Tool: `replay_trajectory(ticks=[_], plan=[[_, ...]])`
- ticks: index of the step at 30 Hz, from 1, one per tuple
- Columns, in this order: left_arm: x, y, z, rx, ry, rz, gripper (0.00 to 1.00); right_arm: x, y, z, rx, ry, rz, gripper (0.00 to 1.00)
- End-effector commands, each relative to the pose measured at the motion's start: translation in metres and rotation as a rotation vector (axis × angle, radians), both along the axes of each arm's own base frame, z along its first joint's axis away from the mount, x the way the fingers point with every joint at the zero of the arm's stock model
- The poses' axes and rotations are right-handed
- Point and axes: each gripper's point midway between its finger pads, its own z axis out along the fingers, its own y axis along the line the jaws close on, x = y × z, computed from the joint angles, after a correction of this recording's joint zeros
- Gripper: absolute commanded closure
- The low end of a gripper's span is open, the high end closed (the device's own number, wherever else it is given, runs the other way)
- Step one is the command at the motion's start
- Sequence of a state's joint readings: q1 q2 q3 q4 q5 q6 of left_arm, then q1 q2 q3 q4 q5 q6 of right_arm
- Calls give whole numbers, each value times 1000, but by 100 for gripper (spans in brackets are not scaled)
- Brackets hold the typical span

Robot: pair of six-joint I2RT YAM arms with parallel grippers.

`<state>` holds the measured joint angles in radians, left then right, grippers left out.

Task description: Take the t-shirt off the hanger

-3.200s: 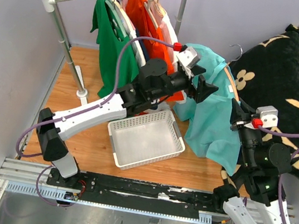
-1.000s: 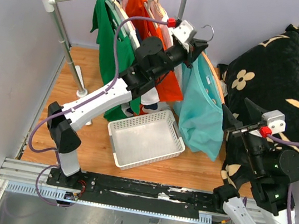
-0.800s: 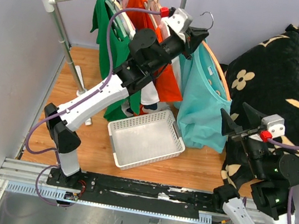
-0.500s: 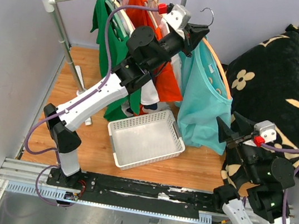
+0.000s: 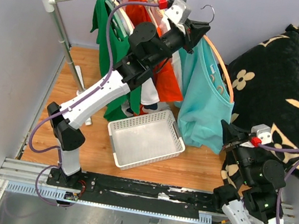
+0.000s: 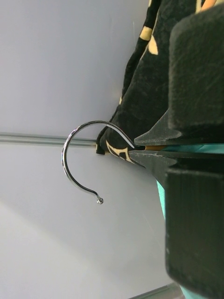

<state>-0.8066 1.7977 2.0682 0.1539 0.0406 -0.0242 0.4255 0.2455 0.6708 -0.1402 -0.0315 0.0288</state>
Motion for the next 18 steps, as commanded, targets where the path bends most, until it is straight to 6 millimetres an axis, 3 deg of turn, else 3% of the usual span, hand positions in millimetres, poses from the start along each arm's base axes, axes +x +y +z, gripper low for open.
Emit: replay_trajectory(ticks=[1,13,14,16,18], plan=[[-6,26,51,-149,-52,9,99,7,-9,-21,95,84,-72,99],[-10,31,57,-177,-45,1,100,11,5,-36,108,141,-13,99],[-10,30,56,-173,-45,-4,100,11,6,-36,108,141,-13,95],[-12,30,54,-169,-45,-9,99,10,3,-32,104,129,-20,69],[-13,31,48,-161,-42,-9,100,10,-1,-27,100,115,-43,56]])
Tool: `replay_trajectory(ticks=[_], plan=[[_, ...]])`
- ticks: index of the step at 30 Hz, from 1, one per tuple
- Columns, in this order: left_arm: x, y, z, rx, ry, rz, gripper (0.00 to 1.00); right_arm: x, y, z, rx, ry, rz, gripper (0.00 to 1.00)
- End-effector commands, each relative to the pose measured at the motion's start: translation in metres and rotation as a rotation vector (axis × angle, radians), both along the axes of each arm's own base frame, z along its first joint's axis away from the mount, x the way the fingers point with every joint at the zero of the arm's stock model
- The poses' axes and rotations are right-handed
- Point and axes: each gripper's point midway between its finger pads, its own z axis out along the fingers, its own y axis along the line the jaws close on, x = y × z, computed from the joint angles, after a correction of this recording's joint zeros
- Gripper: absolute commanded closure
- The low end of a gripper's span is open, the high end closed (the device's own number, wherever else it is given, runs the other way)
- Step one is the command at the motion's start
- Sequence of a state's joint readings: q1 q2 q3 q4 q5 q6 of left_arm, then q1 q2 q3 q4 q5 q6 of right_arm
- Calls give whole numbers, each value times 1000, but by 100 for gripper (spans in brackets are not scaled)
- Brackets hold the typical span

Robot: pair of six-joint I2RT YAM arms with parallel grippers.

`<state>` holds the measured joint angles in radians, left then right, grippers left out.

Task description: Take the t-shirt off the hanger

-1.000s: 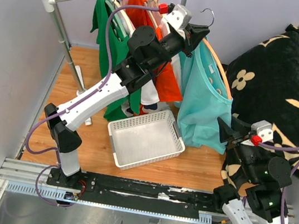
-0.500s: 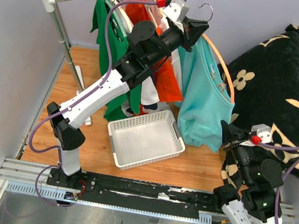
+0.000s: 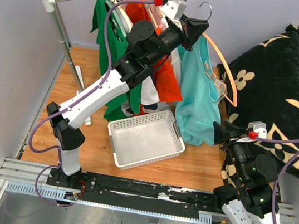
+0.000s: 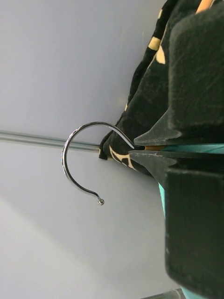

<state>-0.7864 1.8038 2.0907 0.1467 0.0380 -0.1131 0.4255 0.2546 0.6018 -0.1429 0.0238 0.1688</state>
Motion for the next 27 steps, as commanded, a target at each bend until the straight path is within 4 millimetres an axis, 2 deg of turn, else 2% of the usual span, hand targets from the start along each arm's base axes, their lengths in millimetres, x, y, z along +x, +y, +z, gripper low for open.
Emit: replay_trajectory(ticks=[1,8,17,20,23,27], plan=[[-18,24,39,-93,-94,9,100,-2,-6,11,-9,-23,-24,52],[-24,22,16,-40,-86,-16,100,-5,-34,44,-34,-81,-156,45],[-23,24,-3,11,-76,-1,99,-22,-70,101,-59,-203,-308,41],[-23,20,-8,20,-68,-14,100,-30,-63,123,-65,-266,-254,40],[-21,14,-13,26,-54,-28,99,-40,-43,145,-74,-345,-132,37],[-19,4,-20,39,-41,-39,99,-46,-20,163,-70,-380,-6,35]])
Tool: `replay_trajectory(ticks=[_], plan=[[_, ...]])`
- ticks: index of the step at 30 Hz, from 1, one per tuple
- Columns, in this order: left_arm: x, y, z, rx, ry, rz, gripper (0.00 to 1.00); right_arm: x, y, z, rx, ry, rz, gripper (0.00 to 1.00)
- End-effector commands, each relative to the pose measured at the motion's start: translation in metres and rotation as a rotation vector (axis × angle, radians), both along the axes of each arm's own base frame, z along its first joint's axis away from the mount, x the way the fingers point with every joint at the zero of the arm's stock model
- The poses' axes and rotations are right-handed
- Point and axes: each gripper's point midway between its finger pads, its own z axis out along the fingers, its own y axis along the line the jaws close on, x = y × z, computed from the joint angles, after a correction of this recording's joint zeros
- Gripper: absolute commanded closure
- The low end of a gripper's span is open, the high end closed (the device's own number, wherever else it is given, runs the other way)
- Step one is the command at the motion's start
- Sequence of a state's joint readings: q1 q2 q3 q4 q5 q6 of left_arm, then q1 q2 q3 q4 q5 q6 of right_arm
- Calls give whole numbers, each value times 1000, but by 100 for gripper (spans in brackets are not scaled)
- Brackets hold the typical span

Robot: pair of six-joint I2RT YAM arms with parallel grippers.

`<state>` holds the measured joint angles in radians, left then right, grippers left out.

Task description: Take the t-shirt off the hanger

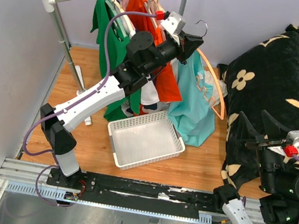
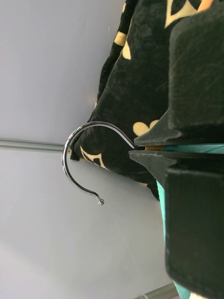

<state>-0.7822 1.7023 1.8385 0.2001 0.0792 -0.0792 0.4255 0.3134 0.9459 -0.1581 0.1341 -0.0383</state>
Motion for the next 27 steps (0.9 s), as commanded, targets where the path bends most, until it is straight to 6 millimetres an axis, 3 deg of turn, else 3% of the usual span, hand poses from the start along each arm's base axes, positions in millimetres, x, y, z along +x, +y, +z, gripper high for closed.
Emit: replay_trajectory(ticks=[1,11,27], plan=[[-14,2,34,-63,-73,-24,99,-6,34,29,-47,-67,176,35],[-19,-12,30,-42,-68,-33,100,24,71,27,-73,8,295,34],[-23,-23,28,-37,-62,-52,100,55,82,-4,-79,90,281,42]])
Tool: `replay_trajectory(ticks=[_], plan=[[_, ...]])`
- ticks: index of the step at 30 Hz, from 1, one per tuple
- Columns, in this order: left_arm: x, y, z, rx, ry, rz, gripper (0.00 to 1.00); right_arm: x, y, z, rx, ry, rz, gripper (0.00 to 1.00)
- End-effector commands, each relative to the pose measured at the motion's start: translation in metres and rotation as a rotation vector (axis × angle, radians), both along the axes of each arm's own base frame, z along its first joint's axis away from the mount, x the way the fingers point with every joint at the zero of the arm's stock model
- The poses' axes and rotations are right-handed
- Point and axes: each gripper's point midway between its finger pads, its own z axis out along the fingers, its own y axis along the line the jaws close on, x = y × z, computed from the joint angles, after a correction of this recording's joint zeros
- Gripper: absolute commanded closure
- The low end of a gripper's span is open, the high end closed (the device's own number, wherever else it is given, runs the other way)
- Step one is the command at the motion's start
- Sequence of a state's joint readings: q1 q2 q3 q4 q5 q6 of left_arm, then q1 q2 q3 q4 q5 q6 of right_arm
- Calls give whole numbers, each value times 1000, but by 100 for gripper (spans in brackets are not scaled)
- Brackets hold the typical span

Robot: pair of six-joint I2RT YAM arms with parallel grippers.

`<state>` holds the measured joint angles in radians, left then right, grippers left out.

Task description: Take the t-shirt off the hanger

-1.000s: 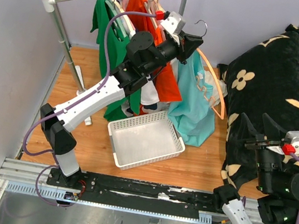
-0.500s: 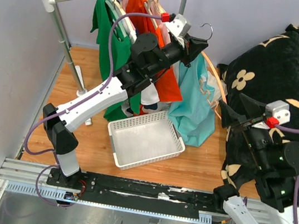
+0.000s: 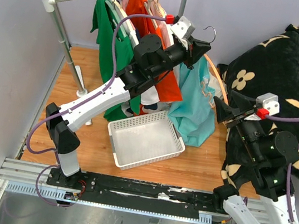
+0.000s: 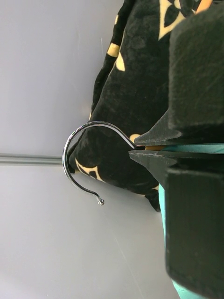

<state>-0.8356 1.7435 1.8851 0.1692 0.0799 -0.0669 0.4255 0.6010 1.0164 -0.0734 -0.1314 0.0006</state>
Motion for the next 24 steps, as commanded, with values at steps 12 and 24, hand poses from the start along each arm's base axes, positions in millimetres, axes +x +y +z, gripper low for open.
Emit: replay_trajectory(ticks=[12,24], plan=[[-16,2,37,-65,-73,-11,99,10,4,-7,31,-4,-7,60],[-21,4,42,-78,-83,-11,99,15,-5,-9,53,5,-61,92]])
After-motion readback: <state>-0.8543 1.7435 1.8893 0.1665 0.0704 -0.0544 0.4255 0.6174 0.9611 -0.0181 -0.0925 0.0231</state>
